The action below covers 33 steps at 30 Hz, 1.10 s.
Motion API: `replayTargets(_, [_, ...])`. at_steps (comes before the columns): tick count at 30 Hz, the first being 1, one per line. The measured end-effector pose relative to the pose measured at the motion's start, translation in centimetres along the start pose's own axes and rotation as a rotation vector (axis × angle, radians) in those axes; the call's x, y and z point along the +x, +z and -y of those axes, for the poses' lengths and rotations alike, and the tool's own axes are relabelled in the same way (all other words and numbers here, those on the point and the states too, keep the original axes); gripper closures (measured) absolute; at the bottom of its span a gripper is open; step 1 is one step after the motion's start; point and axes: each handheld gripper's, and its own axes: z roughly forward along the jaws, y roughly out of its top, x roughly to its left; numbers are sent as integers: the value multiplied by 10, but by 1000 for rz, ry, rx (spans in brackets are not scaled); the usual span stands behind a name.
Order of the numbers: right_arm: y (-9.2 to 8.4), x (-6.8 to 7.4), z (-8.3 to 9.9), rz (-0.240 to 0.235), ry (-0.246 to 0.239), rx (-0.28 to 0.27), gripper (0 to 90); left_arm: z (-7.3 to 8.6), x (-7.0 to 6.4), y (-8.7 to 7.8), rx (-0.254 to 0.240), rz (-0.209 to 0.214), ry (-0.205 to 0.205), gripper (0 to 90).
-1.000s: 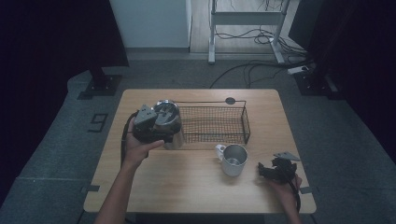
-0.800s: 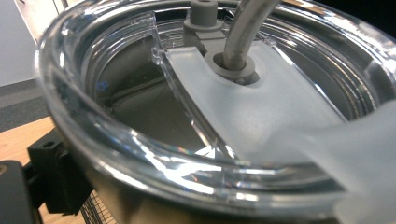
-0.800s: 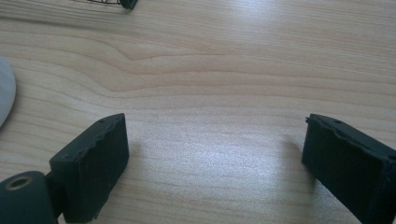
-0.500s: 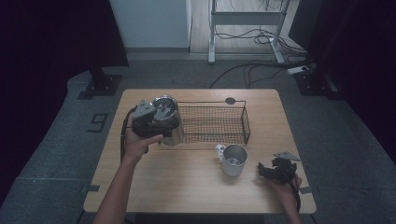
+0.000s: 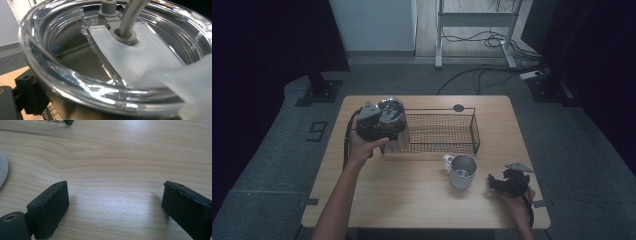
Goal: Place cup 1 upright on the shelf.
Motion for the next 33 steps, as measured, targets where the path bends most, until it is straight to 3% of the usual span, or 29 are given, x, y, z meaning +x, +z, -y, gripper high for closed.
replayTargets(20, [0,0,0,2,0,-2,78,-4,3,18,24,-4,13,37])
replayTargets(33, [-1,0,0,5,3,-3,88,-6,17,28,33,-20,-6,37])
